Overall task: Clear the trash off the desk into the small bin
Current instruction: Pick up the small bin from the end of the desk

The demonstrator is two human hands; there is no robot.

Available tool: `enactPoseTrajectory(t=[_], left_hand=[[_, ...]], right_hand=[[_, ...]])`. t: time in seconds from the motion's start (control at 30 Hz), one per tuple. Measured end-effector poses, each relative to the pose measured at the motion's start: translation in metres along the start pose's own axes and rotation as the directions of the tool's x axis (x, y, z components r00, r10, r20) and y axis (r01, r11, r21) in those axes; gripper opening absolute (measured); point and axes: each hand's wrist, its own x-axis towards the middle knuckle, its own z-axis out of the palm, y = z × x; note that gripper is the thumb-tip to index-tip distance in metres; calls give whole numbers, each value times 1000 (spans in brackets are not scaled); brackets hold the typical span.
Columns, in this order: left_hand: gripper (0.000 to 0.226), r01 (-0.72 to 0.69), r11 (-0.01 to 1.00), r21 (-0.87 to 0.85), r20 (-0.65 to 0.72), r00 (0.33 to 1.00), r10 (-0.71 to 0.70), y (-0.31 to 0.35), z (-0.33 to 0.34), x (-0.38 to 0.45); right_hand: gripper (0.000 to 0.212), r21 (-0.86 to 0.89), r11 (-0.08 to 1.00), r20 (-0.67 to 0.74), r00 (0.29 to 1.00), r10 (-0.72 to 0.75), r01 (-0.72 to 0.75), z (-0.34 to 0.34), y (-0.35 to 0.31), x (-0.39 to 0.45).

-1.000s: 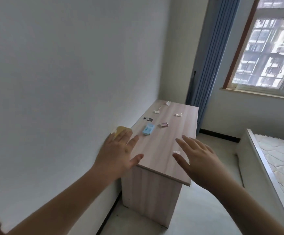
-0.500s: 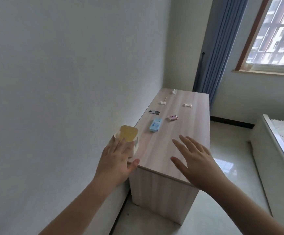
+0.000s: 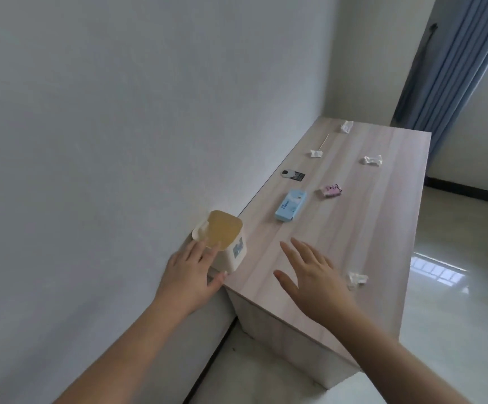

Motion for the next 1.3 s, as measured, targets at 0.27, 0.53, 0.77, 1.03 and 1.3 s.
enactPoseTrajectory(t=[0.27, 0.53, 0.77, 1.03, 1.3], left_hand=[[75, 134, 991, -11, 162, 978, -130, -4, 40, 38], [75, 169, 983, -68, 157, 975, -156, -37, 76, 68], [75, 245, 843, -478, 159, 969, -192, -66, 105, 72], [62, 558, 8, -830, 535, 799, -274, -73, 130, 83], [62, 510, -423, -749, 639, 724, -259, -66, 121, 119]], right_hand=[[67, 83, 996, 122, 992, -44, 34, 51, 7, 59], [70, 50, 999, 143, 990, 2, -9, 93, -3, 119], [64, 315, 919, 239, 957, 167, -239, 118, -23, 177], [64, 422, 823, 250, 921, 298, -381, 129, -35, 233], [57, 676, 484, 409, 829, 382, -556, 138, -43, 244]])
